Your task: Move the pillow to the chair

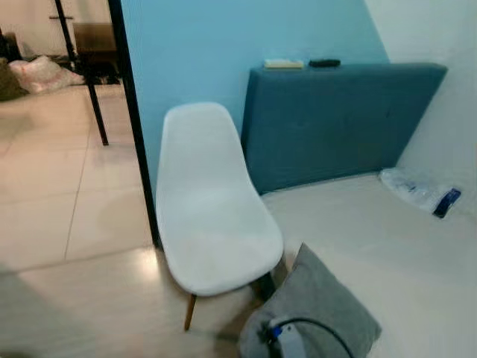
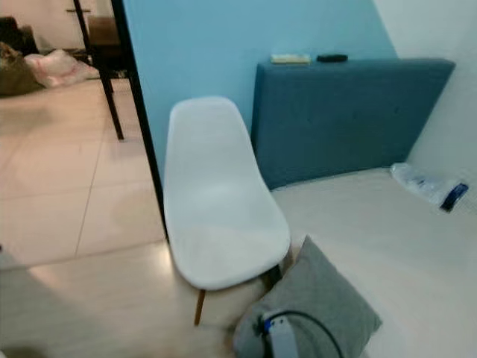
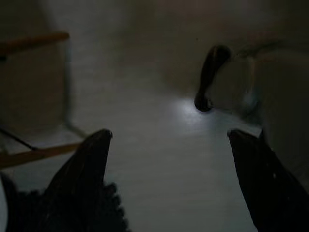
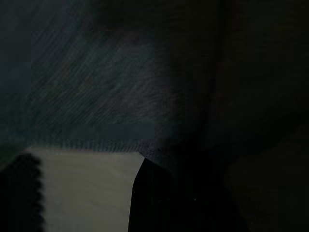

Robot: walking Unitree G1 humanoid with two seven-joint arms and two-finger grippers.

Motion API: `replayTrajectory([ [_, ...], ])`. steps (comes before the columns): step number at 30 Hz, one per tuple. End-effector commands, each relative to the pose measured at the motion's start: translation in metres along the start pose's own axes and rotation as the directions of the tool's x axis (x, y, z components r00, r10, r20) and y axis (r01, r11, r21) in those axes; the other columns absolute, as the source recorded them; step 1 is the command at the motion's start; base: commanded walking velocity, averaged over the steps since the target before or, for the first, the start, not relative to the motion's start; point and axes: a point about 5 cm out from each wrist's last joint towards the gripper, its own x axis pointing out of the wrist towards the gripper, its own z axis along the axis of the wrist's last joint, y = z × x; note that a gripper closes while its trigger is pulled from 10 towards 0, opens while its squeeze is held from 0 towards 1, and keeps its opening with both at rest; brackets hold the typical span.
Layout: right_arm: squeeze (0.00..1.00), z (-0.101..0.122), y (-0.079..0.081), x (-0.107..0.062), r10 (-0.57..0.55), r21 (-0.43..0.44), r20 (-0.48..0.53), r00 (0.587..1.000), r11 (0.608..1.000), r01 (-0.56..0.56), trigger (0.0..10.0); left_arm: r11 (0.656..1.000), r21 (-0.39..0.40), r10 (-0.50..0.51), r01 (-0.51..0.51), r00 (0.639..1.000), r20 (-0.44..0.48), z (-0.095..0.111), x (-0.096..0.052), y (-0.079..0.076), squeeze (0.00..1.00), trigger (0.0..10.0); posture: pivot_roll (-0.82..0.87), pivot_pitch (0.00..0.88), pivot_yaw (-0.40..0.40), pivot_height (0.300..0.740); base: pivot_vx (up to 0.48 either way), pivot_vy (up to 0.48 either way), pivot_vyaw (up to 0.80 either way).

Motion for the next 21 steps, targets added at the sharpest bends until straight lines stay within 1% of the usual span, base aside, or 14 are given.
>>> replayTrajectory([
  [1, 0.0, -0.013, -0.006, -0.002, -0.029, -0.01, -0.048, 0.998, 1.0, 0.029, 10.0, 1.0, 0.013, -0.011, 0.011, 1.0, -0.027, -0.007, -0.001, -0.002, 0.0, 10.0, 0.2, 0.0, -0.105, 0.74, 0.0, 0.0, 0.77],
  [6, 0.0, -0.011, -0.004, -0.002, -0.013, -0.007, -0.03, 0.999, 1.0, 0.013, 10.0, 1.0, 0.026, -0.016, 0.017, 0.999, -0.031, -0.006, -0.001, -0.003, 0.0, 10.0, 0.2, 0.0, -0.104, 0.74, 0.0, 0.0, 0.77],
  [14, 0.0, -0.001, 0.009, 0.002, 0.059, -0.011, 0.024, 0.998, 0.998, -0.059, 10.0, 0.999, 0.036, -0.022, 0.023, 0.999, -0.031, -0.006, -0.001, -0.003, 0.0, 10.0, 0.2, 0.0, -0.104, 0.74, 0.0, 0.0, 0.77],
  [16, 0.0, 0.001, 0.011, 0.003, 0.071, -0.021, 0.032, 0.997, 0.997, -0.071, 10.0, 0.999, 0.037, -0.022, 0.023, 0.999, -0.03, -0.006, -0.001, -0.004, 0.0, 10.0, 0.2, 0.0, -0.103, 0.74, 0.0, 0.0, 0.77],
  [18, 0.0, 0.006, 0.016, 0.004, 0.095, -0.055, 0.043, 0.995, 0.994, -0.092, 10.0, 0.999, 0.039, -0.023, 0.024, 0.999, -0.031, -0.006, -0.001, -0.004, 0.0, 10.0, 0.2, 0.0, -0.103, 0.74, 0.0, 0.0, 0.77],
  [21, 0.0, 0.006, 0.017, 0.004, 0.098, -0.093, 0.03, 0.995, 0.991, -0.094, 10.0, 0.999, 0.041, -0.024, 0.025, 0.999, -0.034, -0.007, -0.001, -0.004, 0.0, 10.0, 0.2, 0.0, -0.102, 0.74, 0.0, 0.0, 0.77],
])
